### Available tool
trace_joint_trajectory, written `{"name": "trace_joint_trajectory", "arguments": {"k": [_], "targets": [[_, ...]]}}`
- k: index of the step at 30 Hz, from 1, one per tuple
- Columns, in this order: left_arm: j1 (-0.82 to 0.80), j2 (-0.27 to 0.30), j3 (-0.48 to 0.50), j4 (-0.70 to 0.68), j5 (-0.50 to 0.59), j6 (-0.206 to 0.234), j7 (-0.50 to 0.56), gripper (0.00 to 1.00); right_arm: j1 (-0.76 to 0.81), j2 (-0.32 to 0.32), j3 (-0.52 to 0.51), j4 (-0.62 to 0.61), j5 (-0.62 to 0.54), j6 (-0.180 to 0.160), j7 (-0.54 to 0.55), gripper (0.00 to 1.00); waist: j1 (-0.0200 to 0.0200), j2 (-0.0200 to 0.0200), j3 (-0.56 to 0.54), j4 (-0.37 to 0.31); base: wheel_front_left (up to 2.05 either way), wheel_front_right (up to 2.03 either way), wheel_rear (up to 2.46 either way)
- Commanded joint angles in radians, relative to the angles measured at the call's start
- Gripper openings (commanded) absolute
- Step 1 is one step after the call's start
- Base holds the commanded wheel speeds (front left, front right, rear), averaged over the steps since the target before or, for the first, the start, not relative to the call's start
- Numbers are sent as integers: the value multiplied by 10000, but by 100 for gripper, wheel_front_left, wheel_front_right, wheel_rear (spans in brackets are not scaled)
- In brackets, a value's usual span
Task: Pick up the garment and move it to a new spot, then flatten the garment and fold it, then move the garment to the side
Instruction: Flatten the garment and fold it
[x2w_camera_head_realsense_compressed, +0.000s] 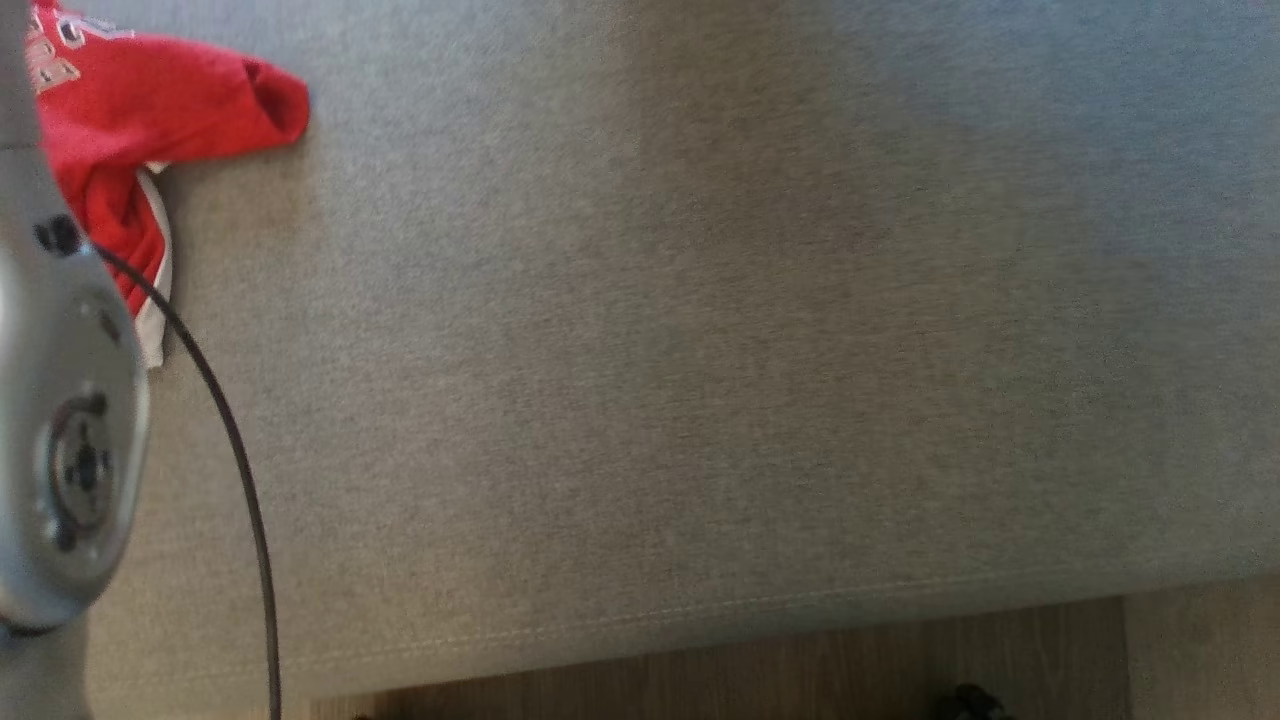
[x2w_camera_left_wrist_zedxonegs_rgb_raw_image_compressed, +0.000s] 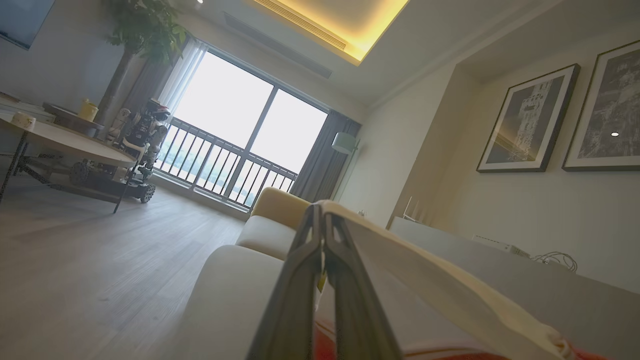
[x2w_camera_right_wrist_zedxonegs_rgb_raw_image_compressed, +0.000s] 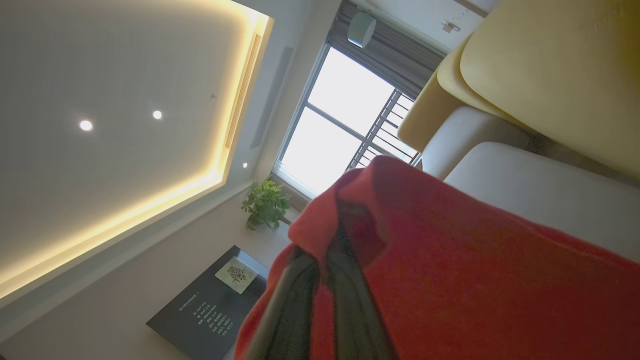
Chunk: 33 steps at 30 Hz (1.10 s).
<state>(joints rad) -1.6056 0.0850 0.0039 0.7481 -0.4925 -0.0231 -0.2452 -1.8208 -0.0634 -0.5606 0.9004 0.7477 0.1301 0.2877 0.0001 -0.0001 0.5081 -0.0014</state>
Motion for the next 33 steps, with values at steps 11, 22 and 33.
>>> {"name": "trace_joint_trajectory", "arguments": {"k": [11,22,33], "targets": [[2903,-168,-794,-146,697,-893,-163,0,4798,-143,2070,-1187,2345,6,187,0,-1,1,315,912,0,0,0],[6974,36,-1905,-445,1392,-1058,-165,0,7479,-559,1802,1394,3059,6,1649,0,-1,1,-1578,1006,0,0,0],[8602,528,-2801,-1110,1894,-1072,-165,0,7542,-1532,1720,3859,2129,6,2351,0,-1,1,-2710,999,0,0,0]]}}
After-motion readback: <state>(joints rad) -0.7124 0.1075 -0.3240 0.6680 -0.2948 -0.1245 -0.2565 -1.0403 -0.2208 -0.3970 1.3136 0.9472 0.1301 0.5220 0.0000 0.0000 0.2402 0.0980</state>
